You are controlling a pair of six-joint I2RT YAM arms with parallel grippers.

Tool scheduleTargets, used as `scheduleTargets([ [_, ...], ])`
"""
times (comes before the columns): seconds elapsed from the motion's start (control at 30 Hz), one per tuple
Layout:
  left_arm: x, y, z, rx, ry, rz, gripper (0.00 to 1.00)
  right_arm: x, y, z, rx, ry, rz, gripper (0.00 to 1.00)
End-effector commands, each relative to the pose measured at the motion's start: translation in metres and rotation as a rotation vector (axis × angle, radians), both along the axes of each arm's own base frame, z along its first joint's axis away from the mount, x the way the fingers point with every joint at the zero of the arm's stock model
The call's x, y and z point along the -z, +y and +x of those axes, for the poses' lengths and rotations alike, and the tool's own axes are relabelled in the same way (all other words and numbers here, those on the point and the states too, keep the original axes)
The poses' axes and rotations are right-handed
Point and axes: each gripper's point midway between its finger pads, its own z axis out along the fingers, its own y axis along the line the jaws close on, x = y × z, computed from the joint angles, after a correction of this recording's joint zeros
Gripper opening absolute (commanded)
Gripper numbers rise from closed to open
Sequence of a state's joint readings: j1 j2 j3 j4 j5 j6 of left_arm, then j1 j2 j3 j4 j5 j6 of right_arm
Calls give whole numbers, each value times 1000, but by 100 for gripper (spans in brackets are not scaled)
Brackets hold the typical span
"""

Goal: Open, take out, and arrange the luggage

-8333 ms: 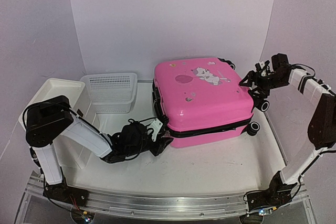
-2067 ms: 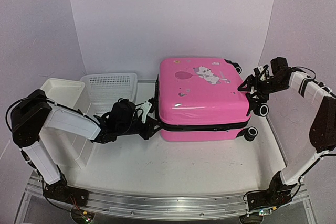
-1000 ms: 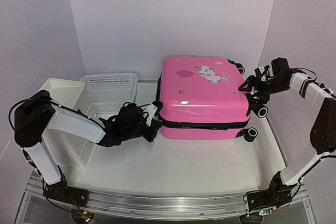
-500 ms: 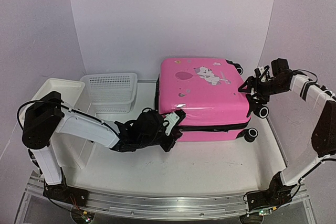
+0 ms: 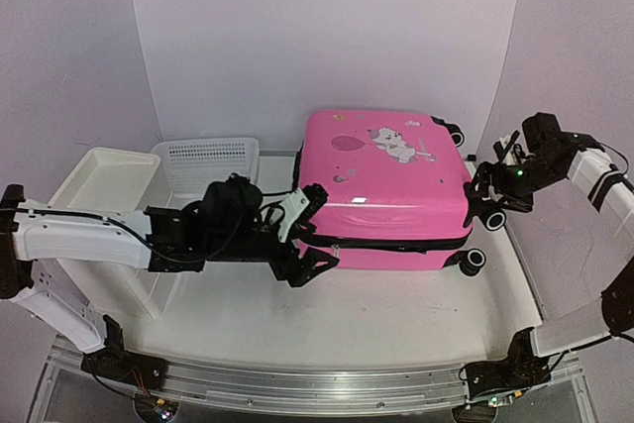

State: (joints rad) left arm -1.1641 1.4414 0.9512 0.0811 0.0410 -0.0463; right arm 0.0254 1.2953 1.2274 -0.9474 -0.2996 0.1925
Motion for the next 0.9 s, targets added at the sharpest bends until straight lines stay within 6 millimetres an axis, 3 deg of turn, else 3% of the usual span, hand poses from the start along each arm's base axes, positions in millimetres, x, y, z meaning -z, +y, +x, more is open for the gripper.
scheduleTargets([
  [0.0, -42, 43, 30, -108, 8, 20, 87, 9, -17, -49, 3, 118, -118, 98],
  [0.17, -71, 82, 97, -279, 72, -37, 92, -12, 3, -63, 9, 81, 28, 98],
  [0.3, -94, 90, 144, -405, 117, -108, 96, -22, 24, -71, 27, 86, 192, 98],
  [0.4, -89, 80, 169, -436, 218, -144, 97, -24, 31, -69, 86, 97, 289, 98],
  [0.53, -67, 44, 178, -323, 318, -142, 93, -19, 45, -46, 206, 126, 483, 98],
  [0.63, -48, 24, 177, -254, 390, -131, 90, -17, 40, -29, 285, 123, 508, 98],
  [0.77, -23, 7, 162, -200, 438, -93, 81, -14, 30, -12, 388, 112, 515, 98],
  [0.87, -14, -14, 138, -150, 437, -64, 80, -9, 21, -1, 435, 107, 507, 98],
])
